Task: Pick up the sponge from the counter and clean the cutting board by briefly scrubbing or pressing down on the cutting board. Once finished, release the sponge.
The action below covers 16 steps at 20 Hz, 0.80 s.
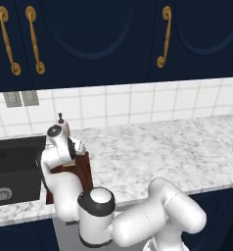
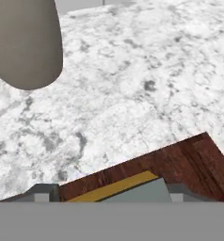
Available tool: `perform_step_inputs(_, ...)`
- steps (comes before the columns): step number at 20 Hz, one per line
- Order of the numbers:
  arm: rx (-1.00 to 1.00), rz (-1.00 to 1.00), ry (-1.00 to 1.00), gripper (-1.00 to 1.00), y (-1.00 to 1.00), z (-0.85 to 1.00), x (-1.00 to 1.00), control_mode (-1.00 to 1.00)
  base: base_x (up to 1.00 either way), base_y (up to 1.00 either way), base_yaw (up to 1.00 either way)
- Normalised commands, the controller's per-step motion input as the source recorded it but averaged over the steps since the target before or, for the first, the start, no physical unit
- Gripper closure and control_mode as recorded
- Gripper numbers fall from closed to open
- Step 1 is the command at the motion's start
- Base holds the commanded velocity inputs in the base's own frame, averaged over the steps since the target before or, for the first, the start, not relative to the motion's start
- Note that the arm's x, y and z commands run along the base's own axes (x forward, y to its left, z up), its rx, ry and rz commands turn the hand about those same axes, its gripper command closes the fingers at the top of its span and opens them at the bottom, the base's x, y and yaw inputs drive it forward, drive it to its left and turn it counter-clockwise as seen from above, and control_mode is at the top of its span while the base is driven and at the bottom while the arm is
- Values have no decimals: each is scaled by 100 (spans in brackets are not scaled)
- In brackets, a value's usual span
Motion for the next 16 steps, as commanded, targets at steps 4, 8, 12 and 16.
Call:
perform_step_inputs(4, 0, 22, -1, 100, -10, -66, -98, -100, 0, 0, 0)
perform_step_inputs(8, 0, 30, 0, 100, 0, -70, -100, -100, 0, 0, 0)
perform_step_inputs(12, 2, 31, 0, 100, -3, -69, -100, -100, 0, 0, 0)
perform_step_inputs(16, 8, 28, 0, 100, -31, -62, -100, -100, 0, 0, 0)
